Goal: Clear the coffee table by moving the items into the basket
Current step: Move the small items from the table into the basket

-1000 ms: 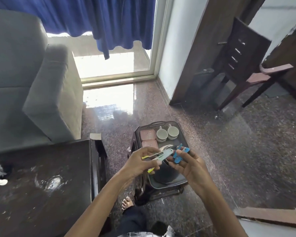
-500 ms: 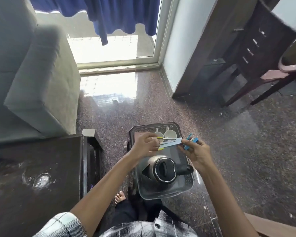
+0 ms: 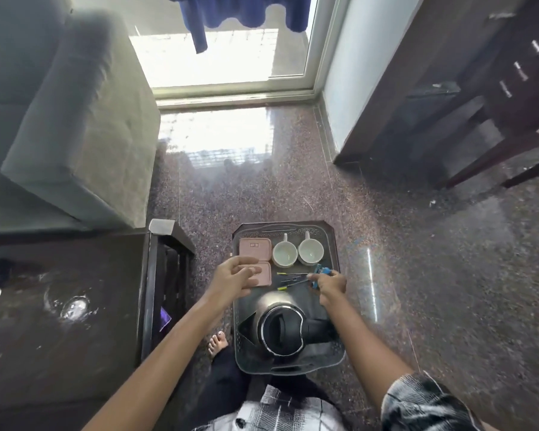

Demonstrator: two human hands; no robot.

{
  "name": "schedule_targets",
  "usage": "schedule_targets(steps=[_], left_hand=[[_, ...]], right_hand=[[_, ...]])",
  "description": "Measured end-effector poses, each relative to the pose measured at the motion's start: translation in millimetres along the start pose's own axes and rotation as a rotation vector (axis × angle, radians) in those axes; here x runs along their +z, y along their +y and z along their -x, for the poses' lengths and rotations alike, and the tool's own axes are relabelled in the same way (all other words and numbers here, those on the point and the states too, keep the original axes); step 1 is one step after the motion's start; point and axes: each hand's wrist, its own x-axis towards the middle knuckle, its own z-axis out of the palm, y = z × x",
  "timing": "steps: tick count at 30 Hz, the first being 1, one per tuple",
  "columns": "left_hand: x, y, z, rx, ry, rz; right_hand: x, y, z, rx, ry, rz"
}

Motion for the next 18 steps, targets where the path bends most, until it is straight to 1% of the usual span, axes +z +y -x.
schedule_targets(steps=[3,6,10,15,18], left_hand=[[4,0,-1,-0.002,0.020,0.023],[7,0,-2,-0.008,0.038,0.035],[9,-1,-1,-0.019,0.048,0.018],[7,-6,-2,-0.048,0.047,0.010],[6,-7,-2,-0.062,0.048,0.007]], right_hand=[[10,10,-17,0.062,0.013,-0.002],[15,16,-25,0.096,0.036,0.094],[16,29,-36,0.067,0.087,0.270],[12,30,-36,0.075,0.004,0.401],[12,32,-38,0.039,0.018,0.443]])
